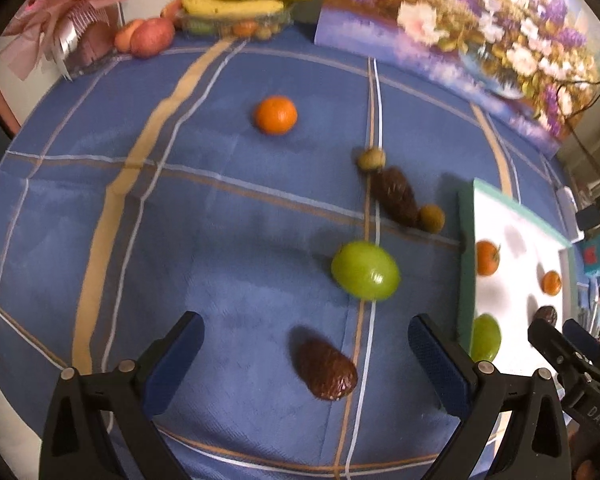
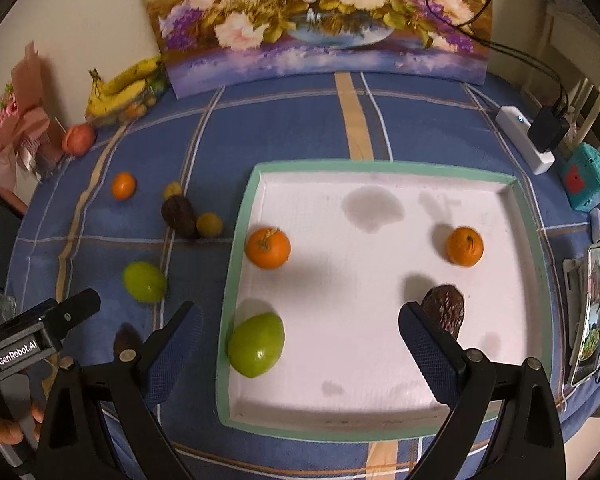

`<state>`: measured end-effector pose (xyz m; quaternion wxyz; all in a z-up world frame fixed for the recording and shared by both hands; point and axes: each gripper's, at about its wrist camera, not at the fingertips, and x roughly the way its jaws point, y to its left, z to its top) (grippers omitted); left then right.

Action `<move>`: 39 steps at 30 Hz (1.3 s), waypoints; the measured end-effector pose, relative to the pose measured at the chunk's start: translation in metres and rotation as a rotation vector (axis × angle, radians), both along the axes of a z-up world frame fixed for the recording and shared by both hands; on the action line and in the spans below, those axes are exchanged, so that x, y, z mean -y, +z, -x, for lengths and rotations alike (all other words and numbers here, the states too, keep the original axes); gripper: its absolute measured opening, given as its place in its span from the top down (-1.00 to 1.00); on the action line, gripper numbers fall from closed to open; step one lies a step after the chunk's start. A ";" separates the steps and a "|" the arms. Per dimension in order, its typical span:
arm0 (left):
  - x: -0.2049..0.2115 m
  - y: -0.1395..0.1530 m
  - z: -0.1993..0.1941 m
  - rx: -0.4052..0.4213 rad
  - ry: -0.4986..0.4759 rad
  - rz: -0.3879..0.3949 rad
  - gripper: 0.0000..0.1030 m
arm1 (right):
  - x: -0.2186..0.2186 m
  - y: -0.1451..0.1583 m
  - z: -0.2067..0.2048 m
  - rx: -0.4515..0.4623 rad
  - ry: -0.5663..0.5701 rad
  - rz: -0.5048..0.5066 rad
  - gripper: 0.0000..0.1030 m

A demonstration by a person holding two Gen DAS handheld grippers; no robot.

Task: Organize fruits
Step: 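Lower the left tool onto a brown date on the cloth and grasp it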

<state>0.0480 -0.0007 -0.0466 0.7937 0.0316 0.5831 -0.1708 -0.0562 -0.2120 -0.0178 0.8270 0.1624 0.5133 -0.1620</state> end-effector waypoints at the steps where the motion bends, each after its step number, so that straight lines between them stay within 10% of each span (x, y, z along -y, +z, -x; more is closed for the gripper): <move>1: 0.000 -0.003 0.001 -0.012 -0.002 -0.004 -1.00 | -0.001 -0.003 0.001 -0.011 0.002 0.000 -0.91; 9: 0.001 -0.029 0.005 -0.095 -0.008 -0.051 -0.94 | -0.004 -0.020 0.007 -0.071 -0.003 -0.014 -0.91; 20: 0.006 -0.037 0.008 -0.171 -0.032 0.006 0.19 | -0.002 -0.023 0.012 -0.080 -0.007 -0.019 -0.91; 39: -0.004 0.003 -0.007 -0.035 0.060 0.061 0.22 | -0.001 -0.019 0.008 -0.047 -0.022 -0.047 -0.91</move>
